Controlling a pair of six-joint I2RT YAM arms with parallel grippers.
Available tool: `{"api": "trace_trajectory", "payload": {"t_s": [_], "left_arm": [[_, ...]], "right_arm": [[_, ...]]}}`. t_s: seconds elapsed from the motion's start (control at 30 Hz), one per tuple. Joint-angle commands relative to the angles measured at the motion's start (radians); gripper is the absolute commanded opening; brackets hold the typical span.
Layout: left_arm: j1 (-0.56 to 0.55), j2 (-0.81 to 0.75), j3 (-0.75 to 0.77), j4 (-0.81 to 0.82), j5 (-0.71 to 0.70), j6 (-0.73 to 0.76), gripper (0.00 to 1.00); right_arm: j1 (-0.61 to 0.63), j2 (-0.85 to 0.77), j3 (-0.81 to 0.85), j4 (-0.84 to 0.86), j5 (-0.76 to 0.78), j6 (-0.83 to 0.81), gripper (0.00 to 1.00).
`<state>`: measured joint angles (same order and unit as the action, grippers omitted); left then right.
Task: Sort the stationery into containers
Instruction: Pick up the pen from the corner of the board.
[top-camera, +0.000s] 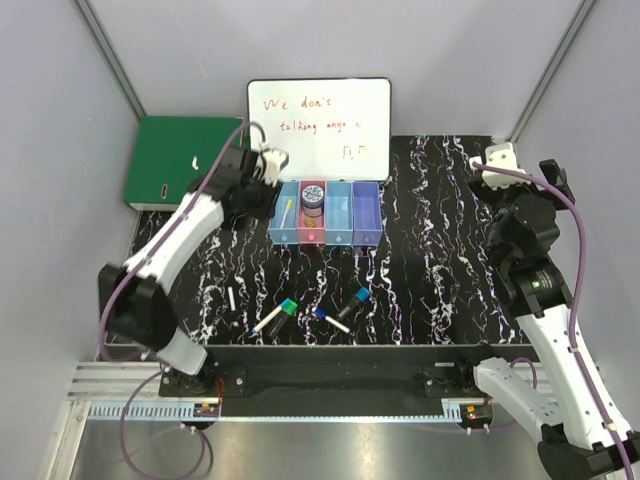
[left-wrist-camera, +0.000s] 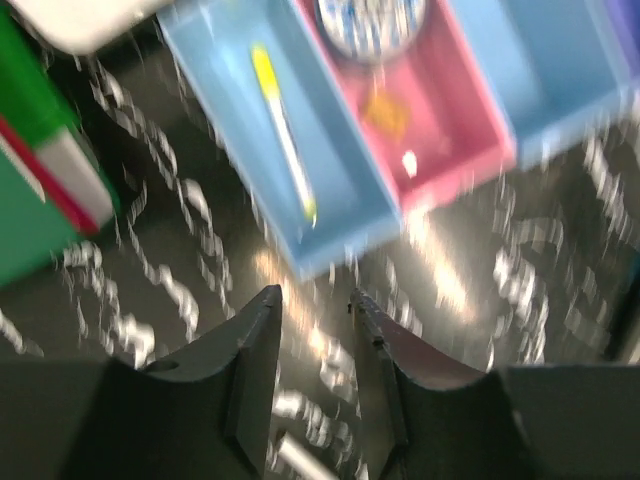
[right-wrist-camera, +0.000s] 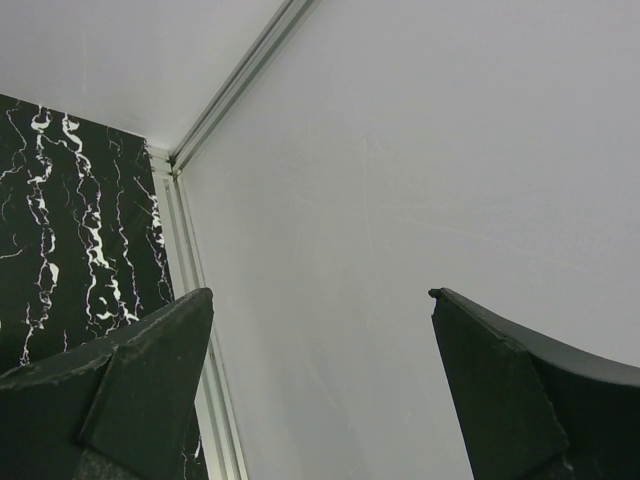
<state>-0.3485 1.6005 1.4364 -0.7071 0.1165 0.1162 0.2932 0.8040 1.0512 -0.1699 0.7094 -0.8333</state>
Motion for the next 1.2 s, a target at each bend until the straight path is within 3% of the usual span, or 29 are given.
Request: {"api": "trace_trajectory", "payload": {"t_s": [0.0, 0.2, 0.5, 0.77, 1.17], "left_arm": [[-0.018, -0.174, -0.299, -0.022, 0.008, 0.233, 0.38], [-0.061, -0.352, -0.571, -0.022, -0.035, 0.319, 0.42], [-0.144, -0.502, -0.734, -0.028, 0.0, 0.341, 0.5], [-0.179, -0.45, -0.697, -0.101, 0.064, 0.381, 0.59], [-0.291, -0.352, -0.683, -0.103, 0.094, 0.379, 0.63]], "right_arm": [[-0.008, -0.008, 0.053, 0.018, -0.022, 0.0, 0.98], [-0.008, -0.009, 0.067, 0.01, -0.024, 0.003, 0.98], [-0.008, -0.011, 0.092, -0.01, -0.021, 0.002, 0.98], [-0.009, -0.008, 0.093, -0.011, -0.024, 0.003, 0.97], [-0.011, -0.014, 0.079, -0.013, -0.024, 0.0, 0.97]]}}
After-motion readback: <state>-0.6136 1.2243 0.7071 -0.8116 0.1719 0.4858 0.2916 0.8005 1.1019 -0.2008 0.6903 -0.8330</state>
